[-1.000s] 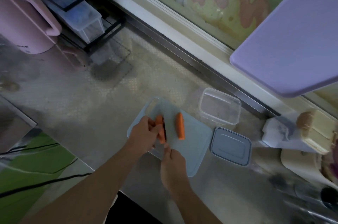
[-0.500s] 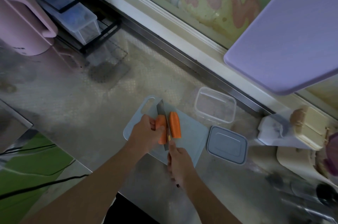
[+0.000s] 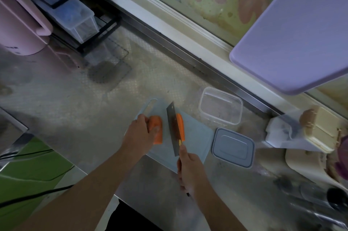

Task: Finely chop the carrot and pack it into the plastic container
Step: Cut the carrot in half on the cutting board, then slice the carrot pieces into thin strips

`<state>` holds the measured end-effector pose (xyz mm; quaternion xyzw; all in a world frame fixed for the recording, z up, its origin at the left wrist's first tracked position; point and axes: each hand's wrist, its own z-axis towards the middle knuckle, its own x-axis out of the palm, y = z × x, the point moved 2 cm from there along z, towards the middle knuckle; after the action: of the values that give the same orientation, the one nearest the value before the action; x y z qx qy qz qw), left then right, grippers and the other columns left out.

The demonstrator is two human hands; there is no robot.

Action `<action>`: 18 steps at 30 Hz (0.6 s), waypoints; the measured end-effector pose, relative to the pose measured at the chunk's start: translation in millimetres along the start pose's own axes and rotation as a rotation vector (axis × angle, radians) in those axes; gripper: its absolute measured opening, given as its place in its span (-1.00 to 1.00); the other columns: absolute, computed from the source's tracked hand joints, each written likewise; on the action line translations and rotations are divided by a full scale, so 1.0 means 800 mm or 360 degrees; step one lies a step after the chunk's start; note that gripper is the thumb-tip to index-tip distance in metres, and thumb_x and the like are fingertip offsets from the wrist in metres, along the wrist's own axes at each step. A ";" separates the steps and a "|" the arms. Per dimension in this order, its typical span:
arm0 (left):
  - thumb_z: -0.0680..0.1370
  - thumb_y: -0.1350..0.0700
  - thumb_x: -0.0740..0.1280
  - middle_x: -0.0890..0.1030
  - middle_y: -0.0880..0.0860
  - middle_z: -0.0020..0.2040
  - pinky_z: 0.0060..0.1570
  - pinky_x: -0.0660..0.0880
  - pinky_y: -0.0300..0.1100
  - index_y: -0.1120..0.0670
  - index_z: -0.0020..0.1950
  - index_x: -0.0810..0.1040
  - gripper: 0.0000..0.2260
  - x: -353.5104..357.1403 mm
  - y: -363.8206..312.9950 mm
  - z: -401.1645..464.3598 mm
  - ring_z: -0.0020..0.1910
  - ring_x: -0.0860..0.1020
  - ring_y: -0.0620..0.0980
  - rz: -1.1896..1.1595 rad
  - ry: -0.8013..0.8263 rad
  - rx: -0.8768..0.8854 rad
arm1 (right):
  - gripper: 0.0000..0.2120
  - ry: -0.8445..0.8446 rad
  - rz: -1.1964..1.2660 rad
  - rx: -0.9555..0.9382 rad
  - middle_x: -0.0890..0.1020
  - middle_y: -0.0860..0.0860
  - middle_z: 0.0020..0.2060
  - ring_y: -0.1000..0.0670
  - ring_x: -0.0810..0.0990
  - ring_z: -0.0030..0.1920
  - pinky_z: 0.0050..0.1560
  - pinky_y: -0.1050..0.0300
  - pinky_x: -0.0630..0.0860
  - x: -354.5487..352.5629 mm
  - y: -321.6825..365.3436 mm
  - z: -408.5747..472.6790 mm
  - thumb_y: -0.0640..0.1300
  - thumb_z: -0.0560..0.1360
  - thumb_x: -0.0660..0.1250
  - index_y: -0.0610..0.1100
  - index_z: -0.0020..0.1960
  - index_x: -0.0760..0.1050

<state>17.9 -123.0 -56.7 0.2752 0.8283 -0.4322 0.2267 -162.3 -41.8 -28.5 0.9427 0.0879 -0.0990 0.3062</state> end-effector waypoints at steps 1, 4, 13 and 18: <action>0.60 -0.14 0.40 0.63 0.01 0.06 0.08 0.64 0.13 -0.06 0.15 0.43 -0.74 0.000 0.001 0.001 0.02 0.65 0.08 -0.0034 0.0005 -0.0001 | -0.47 -0.0012 -0.0034 -0.0018 0.33 -0.01 -0.42 0.06 0.27 -0.48 -0.47 0.23 0.24 0.001 -0.001 0.000 0.31 0.65 0.05 -0.08 -0.26 0.37; 0.61 -0.04 0.42 0.64 0.00 0.09 0.09 0.65 0.13 -0.09 0.20 0.42 -0.76 0.001 0.003 0.002 0.03 0.66 0.08 -0.0117 0.0020 0.0008 | -0.46 -0.0081 -0.0179 -0.0106 0.41 0.04 -0.43 0.04 0.37 -0.43 -0.34 0.15 0.34 0.008 -0.003 0.001 0.29 0.65 0.04 -0.07 -0.26 0.42; 0.60 -0.02 0.44 0.63 -0.07 -0.01 0.02 0.68 0.12 -0.26 0.22 0.39 -0.69 0.008 0.013 0.005 -0.01 0.67 0.04 -0.0251 0.0034 -0.0006 | -0.52 -0.0134 -0.0376 -0.0133 0.48 0.02 -0.35 0.02 0.47 -0.33 -0.24 -0.03 0.52 0.025 -0.006 0.002 0.28 0.66 0.02 -0.05 -0.18 0.42; 0.53 -0.13 0.40 0.64 -0.06 -0.01 0.02 0.68 0.13 -0.31 0.22 0.39 -0.68 0.013 0.020 0.008 -0.01 0.68 0.05 -0.0330 0.0056 0.0011 | -0.89 -0.0256 -0.0737 -0.0434 0.53 0.01 -0.36 0.09 0.46 -0.45 -0.49 0.15 0.35 0.024 0.003 -0.003 0.04 0.72 0.02 0.06 0.18 0.26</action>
<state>21.3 -118.1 -75.5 0.1964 0.8547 -0.4513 0.1651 -142.9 -40.0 -30.1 0.8367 0.2890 -0.2281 0.4055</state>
